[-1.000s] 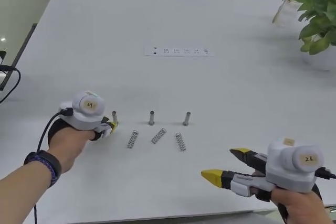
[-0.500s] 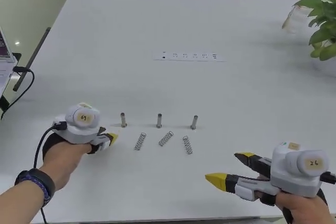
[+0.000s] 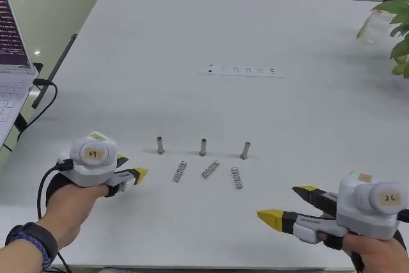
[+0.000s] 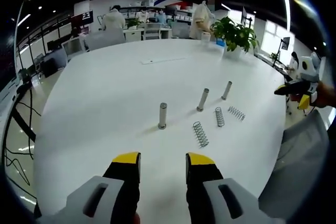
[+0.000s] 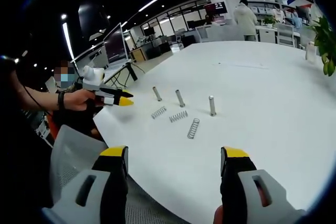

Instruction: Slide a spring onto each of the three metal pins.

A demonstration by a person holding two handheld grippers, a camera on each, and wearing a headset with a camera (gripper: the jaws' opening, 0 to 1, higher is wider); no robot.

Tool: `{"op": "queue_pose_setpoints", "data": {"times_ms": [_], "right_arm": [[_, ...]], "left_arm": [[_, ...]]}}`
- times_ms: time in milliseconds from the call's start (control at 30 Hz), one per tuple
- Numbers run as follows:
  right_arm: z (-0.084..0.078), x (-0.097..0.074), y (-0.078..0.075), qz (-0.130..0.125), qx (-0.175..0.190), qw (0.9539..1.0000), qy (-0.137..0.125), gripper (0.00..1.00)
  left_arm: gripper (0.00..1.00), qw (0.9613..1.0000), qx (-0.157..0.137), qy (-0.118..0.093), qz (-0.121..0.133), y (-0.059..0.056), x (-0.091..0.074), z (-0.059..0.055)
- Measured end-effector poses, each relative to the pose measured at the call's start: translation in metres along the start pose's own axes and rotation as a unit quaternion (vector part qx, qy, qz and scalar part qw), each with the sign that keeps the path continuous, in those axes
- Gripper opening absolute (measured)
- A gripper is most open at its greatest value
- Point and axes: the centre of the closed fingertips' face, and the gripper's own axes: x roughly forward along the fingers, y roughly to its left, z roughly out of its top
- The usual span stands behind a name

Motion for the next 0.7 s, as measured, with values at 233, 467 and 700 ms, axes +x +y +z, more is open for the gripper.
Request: {"op": "queue_pose_setpoints", "data": {"times_ms": [233, 467, 700], "right_arm": [[-0.001, -0.001, -0.006, -0.002, -0.003, 1.0, 0.004, 0.71], [0.0, 0.001, -0.006, -0.001, -0.007, 0.9999, 0.008, 0.7], [0.001, 0.004, -0.003, 0.004, -0.012, 0.9999, 0.011, 0.71]], "left_arm": [[0.31, 0.9998, -0.016, -0.014, -0.001, -0.001, -0.014, -0.004], [0.37, 0.9996, -0.018, -0.024, 0.001, -0.004, -0.033, -0.01], [0.41, 0.9989, -0.029, -0.036, 0.005, -0.002, -0.046, -0.015]]}}
